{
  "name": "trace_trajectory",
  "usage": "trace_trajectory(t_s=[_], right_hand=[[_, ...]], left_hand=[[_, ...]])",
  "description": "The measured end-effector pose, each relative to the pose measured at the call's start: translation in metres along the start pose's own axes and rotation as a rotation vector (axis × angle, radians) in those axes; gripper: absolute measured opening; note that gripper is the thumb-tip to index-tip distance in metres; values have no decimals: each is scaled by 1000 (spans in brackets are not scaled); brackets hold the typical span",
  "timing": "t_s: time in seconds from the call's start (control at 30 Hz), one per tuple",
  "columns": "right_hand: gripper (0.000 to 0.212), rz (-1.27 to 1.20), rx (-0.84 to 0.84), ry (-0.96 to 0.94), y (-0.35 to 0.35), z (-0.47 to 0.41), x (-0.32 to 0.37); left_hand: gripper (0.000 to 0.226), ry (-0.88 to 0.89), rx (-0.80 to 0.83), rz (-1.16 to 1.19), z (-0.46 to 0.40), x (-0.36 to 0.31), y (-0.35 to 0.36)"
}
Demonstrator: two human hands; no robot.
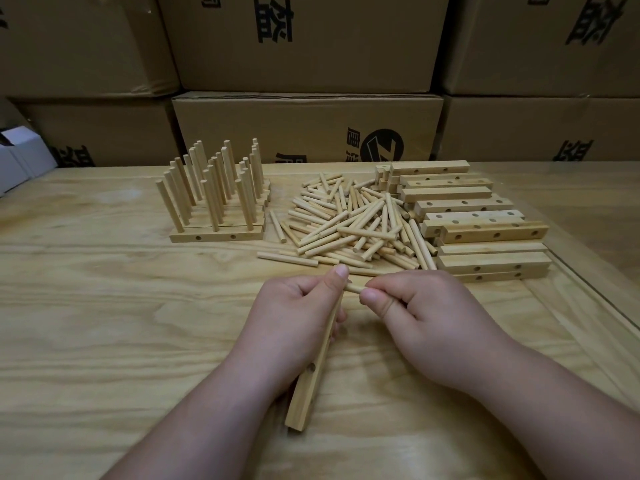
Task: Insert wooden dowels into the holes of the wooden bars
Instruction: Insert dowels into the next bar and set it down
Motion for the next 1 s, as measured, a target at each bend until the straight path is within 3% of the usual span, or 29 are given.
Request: trace_trajectory(t_s=[0.37,0.47,0.53,0.63,0.7,0.83,1.0], right_hand=[[20,-230,104,400,3,1,-9],[22,-248,131,434,3,1,-9],[26,-147,103,336,0,1,-4],[40,289,98,-49,-3,2,12],[36,396,85,-122,-4,0,19],[35,265,122,-36,1,1,13],[37,-93,149,254,3,0,1]], left_hand=[[48,27,-3,-35,1,-1,-2],[45,18,-4,-36,1,-2,-2],[44,9,-10,-16,0,-2,-2],[47,8,-20,-3,0,-2,-1],[50,11,-16,2,1,-2,0],[49,26,14,2,0,-2,0],[48,52,24,-8,0,1,-1]])
Point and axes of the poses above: each hand's wrist, its own z-axis away from the middle knuckle, its own y-axis out of the palm, x = y × z, the point moved 5 cm from there along -z, towards the middle knuckle, and after that the axes turned 15 degrees about -x, right-handed, at the moved point
